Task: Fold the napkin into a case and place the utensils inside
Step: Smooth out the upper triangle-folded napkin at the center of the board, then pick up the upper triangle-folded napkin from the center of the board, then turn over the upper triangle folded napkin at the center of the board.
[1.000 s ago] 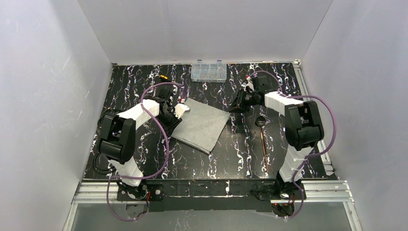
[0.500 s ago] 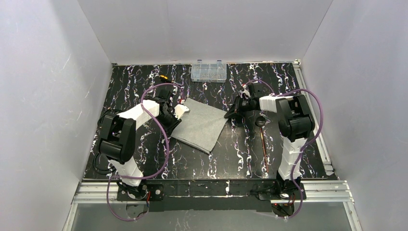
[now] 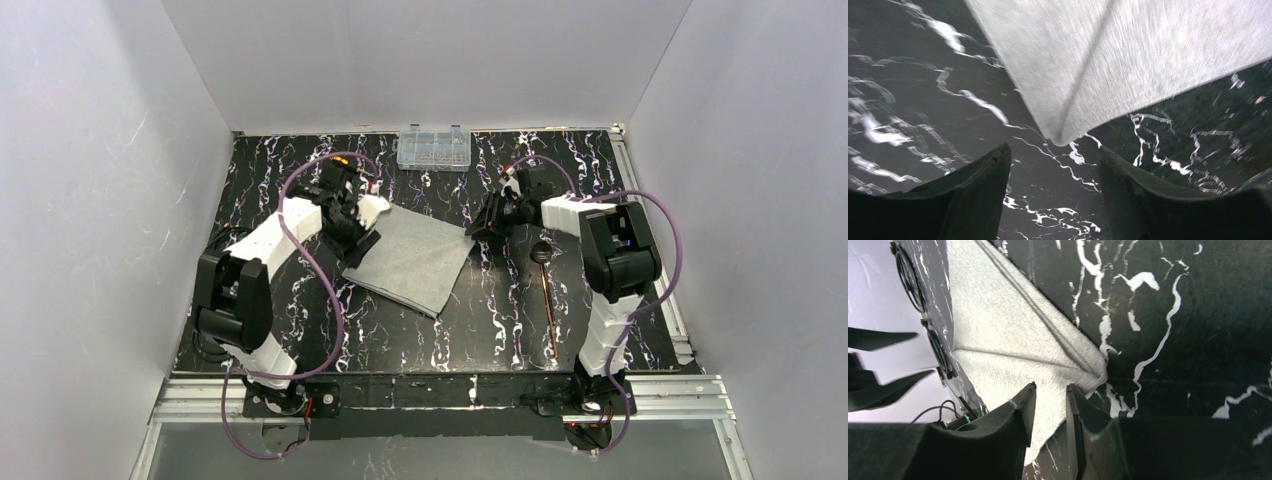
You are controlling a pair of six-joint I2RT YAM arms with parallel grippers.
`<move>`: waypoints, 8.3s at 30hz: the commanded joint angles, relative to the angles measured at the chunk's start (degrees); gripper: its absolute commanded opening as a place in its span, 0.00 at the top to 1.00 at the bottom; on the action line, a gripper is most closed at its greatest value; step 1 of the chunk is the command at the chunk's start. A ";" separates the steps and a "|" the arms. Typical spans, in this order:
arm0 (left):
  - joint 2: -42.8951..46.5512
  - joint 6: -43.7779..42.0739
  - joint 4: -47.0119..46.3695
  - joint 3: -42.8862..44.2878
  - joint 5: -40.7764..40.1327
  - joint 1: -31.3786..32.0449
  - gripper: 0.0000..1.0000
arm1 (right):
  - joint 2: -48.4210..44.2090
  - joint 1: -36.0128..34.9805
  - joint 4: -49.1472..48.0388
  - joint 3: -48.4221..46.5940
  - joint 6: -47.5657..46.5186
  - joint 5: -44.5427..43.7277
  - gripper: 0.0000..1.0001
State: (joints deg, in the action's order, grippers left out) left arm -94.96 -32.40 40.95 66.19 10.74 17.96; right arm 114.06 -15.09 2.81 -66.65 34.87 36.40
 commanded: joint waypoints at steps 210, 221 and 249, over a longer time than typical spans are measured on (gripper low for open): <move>20.72 -70.41 -7.00 -21.71 25.86 -7.76 1.00 | -34.22 -49.64 3.83 20.99 -42.07 -47.51 0.99; 34.21 -64.70 22.32 -12.67 27.52 -7.50 1.00 | -41.48 -55.32 21.26 10.16 -29.09 -40.17 0.99; 23.98 -29.52 14.62 4.49 17.99 -7.32 1.00 | -38.39 -37.22 25.67 -3.83 -27.37 -32.98 0.99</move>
State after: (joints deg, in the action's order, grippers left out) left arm -65.28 -69.54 67.29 69.63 33.39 10.74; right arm 72.53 -57.06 32.95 -68.23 12.67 -3.27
